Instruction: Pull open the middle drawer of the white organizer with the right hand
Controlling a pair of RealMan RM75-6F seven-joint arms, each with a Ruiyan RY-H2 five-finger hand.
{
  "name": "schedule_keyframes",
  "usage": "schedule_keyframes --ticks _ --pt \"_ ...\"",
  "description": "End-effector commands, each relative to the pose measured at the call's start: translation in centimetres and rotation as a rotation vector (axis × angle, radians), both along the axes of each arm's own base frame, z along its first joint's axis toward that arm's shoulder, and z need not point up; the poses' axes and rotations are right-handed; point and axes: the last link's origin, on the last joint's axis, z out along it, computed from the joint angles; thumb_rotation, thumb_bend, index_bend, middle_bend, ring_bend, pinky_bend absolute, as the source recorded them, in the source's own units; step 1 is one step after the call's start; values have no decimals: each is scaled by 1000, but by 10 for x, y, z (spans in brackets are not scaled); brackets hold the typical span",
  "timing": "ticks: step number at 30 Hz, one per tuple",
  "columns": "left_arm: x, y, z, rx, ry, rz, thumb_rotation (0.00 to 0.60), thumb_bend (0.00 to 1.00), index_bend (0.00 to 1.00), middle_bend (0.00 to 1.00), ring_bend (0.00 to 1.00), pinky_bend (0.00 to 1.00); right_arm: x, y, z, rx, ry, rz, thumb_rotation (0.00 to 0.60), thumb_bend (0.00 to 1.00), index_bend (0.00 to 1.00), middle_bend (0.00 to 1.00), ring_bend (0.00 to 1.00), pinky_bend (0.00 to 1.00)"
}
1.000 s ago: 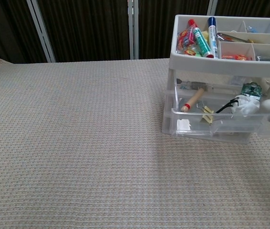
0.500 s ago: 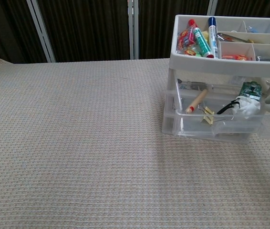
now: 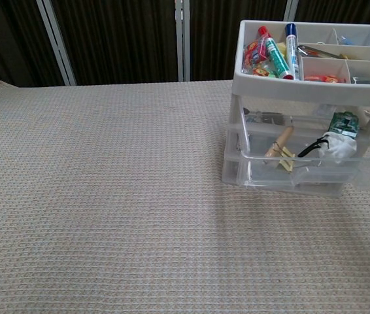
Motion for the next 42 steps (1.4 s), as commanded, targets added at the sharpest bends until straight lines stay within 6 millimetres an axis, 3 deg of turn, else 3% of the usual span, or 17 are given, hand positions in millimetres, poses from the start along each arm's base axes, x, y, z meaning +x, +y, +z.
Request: schedule_keyframes --ticks 1,9,16,25,42 --pt "0 0 0 2 0 -1 600 41 0 0 0 0 10 -7 14 -43 25 22 600 134 288 802 835 655" --pt "0 0 3 13 -4 0 600 42 0 0 0 0 27 -42 31 -53 189 2 600 85 353 908 932 672" --pt "-1 0 4 18 -8 0 600 42 0 0 0 0 30 -59 24 -11 297 -16 600 82 422 977 995 681" --pt "-2 -1 7 26 -17 2 600 42 0 0 0 0 32 -72 10 45 382 -27 600 84 508 992 1000 682" --pt "-4 2 7 22 -18 13 600 42 0 0 0 0 33 -91 -3 119 520 -14 600 84 456 993 1000 682"
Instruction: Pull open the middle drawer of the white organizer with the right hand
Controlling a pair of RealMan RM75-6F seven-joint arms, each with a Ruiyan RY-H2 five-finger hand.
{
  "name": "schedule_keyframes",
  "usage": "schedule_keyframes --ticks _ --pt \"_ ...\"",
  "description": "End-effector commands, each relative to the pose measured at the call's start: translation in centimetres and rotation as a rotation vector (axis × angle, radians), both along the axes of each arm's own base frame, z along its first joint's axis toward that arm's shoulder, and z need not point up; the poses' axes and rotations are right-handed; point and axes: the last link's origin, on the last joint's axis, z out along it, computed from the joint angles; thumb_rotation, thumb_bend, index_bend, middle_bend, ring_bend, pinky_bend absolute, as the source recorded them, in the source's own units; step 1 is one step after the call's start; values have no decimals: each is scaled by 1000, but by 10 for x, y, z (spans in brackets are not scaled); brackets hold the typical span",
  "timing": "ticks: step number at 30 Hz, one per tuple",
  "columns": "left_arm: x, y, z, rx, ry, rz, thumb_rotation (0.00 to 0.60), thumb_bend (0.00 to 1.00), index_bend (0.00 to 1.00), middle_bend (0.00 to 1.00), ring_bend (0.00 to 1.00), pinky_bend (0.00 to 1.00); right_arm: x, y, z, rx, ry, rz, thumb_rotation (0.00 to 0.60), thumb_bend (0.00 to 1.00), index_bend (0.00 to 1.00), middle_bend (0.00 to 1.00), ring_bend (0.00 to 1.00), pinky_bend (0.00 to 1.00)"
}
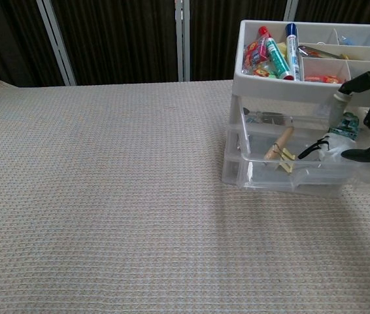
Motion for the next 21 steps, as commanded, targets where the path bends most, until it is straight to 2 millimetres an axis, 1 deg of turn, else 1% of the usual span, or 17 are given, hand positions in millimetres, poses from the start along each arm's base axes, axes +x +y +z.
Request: schedule_keyframes --ticks 1,13,15,18,21 --pt "0 0 0 1 0 0 600 42 0 0 0 0 -1 -3 0 18 29 -2 600 84 456 993 1000 682" --pt "0 0 0 0 -1 3 600 43 0 0 0 0 -2 -9 -1 55 75 -29 600 97 455 995 1000 682" --pt "0 1 1 1 -2 3 600 43 0 0 0 0 -2 -9 -2 61 79 -29 600 110 462 997 1000 681" --pt "0 0 1 3 -5 2 600 43 0 0 0 0 -2 -9 -5 71 90 -29 600 144 498 1000 1000 682" --pt "-1 0 2 4 -6 2 600 42 0 0 0 0 -1 -9 -7 75 94 -24 600 212 534 1000 1000 682"
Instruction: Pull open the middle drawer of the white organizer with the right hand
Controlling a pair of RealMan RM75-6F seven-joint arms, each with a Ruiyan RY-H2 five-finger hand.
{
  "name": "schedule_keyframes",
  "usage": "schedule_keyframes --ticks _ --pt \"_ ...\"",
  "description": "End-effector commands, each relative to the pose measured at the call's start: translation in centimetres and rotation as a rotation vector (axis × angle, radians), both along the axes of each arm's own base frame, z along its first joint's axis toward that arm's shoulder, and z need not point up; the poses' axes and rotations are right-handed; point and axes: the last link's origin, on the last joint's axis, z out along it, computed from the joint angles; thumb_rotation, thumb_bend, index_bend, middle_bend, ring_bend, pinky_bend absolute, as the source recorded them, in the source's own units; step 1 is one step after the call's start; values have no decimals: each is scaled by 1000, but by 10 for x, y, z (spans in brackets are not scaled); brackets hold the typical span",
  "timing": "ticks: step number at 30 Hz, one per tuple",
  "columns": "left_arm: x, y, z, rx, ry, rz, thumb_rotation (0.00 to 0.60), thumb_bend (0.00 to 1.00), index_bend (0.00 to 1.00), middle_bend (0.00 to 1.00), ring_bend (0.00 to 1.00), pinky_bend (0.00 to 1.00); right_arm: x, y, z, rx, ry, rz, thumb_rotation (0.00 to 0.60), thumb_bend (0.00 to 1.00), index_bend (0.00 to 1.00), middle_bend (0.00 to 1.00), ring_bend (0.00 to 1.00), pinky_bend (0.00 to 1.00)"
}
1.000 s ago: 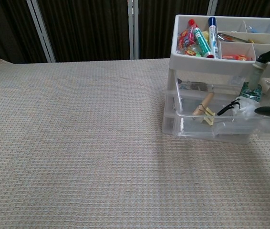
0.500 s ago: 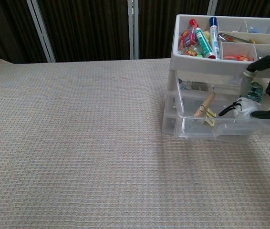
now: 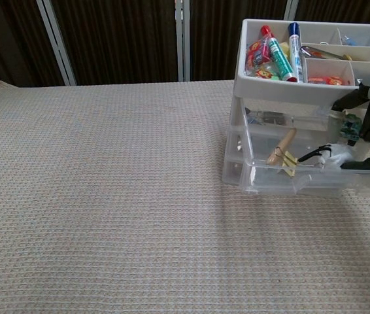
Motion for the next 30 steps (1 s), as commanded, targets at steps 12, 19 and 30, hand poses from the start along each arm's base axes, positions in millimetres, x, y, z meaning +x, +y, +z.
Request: schedule_keyframes --ticks 12,19,30 --pt "-1 0 1 -2 -5 0 600 42 0 0 0 0 5 4 -5 -11 -39 37 600 325 625 1000 1000 681" --pt "0 0 1 -2 -4 0 600 42 0 0 0 0 7 8 -3 -26 -62 63 600 321 633 1000 1000 681" --pt "0 0 1 -2 -4 0 600 42 0 0 0 0 16 21 26 -112 -133 126 600 299 637 1000 1000 681"
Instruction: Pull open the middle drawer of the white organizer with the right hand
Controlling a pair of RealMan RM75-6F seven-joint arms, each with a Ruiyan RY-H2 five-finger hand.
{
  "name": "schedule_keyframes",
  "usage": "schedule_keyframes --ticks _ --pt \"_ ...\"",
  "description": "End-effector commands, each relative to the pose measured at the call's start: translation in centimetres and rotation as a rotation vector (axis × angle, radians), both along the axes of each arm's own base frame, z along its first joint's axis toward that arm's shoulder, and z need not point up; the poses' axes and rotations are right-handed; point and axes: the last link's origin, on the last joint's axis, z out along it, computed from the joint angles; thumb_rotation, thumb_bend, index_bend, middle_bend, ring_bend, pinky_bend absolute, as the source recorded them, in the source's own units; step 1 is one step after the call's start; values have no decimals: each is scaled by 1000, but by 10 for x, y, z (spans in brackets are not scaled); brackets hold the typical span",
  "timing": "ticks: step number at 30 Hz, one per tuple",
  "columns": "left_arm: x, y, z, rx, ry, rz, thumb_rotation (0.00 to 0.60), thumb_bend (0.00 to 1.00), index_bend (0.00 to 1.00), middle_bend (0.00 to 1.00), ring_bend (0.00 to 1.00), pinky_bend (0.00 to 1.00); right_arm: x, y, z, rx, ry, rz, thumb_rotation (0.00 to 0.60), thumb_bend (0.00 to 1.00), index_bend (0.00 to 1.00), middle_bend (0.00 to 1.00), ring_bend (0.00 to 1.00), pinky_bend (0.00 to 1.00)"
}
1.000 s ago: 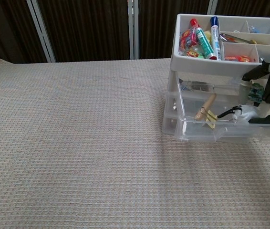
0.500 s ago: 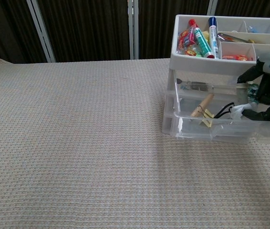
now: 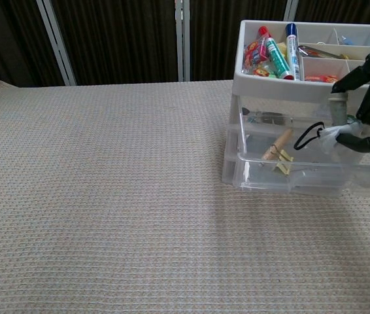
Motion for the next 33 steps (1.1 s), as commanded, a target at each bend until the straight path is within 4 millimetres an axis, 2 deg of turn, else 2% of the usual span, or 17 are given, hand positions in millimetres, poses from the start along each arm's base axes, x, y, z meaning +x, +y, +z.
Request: schedule_keyframes --ticks 1,3,8,12,16,20,26,33 --pt "0 0 0 1 0 -1 600 42 0 0 0 0 1 5 17 -47 -41 10 600 298 637 1000 1000 681" --pt "0 0 0 1 -1 -1 600 42 0 0 0 0 0 6 23 -66 -51 10 600 297 637 1000 1000 681" --pt "0 -1 1 3 -3 -2 600 42 0 0 0 0 -17 2 60 -181 -107 -36 600 294 636 1000 1000 680" --pt "1 -1 1 3 -2 -3 600 43 0 0 0 0 -38 -4 86 -263 -129 -83 600 294 636 1000 1000 680" --pt "1 -1 -1 -1 3 -1 600 43 0 0 0 0 -61 -8 102 -324 -131 -138 600 294 635 1000 1000 680" --pt "2 -1 -2 -3 8 -1 600 43 0 0 0 0 -86 -11 108 -347 -110 -199 600 292 630 1000 1000 680" --pt "2 0 -4 -6 15 3 600 42 0 0 0 0 -120 -15 101 -328 -98 -290 600 287 612 1000 1000 678" --pt "2 0 -5 -7 20 5 600 42 0 0 0 0 -132 -18 92 -292 -134 -313 600 250 552 982 998 672"
